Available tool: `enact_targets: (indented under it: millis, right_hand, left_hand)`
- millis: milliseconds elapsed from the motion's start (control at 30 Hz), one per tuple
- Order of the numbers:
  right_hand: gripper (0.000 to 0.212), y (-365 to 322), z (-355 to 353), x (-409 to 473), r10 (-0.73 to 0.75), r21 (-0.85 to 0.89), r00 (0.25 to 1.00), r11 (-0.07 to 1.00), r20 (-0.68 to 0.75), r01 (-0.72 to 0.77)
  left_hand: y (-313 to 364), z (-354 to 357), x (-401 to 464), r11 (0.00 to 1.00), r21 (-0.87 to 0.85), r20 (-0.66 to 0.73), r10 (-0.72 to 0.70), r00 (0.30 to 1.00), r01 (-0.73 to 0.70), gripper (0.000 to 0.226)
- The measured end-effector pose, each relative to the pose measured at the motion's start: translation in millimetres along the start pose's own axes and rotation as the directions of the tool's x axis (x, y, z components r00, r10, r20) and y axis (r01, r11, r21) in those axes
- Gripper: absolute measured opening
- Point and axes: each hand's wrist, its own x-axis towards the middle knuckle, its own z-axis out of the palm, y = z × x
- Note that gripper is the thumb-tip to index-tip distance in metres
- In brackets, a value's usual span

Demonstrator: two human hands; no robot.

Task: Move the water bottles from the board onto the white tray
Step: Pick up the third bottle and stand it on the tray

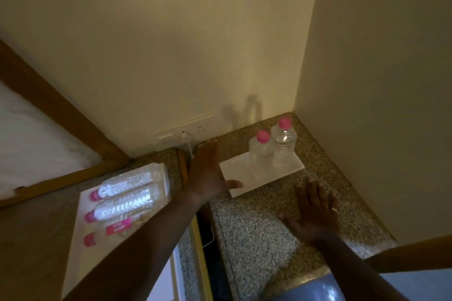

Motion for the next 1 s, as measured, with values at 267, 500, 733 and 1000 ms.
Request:
enact_targets:
  millis: [267,500,733,1000]
  right_hand:
    - [0.107,-56,9,-17,-0.017,-0.061,0.997,0.998,0.081,0.022]
    - [0.101,-110,17,-27,-0.135,-0.061,0.975,0.987,0.176,0.147]
    - [0.096,-133,29,-35,-0.148,-0.130,0.978,0.977,0.148,0.167]
    - [0.099,-133,34,-33,-0.104,-0.147,0.985,0.981,0.134,0.124]
  left_hand:
    - [-104,-35,-102,0.980,0.156,0.031,-0.126,0.992,0.120,0.133]
    - [-180,-53,-187,0.937,0.218,0.028,-0.285,0.958,0.272,0.117]
    - [-202,-67,-195,0.917,0.238,0.021,-0.336,0.942,0.321,0.078]
    - [-194,-68,-250,0.925,-0.021,0.115,-0.374,0.920,0.379,0.081]
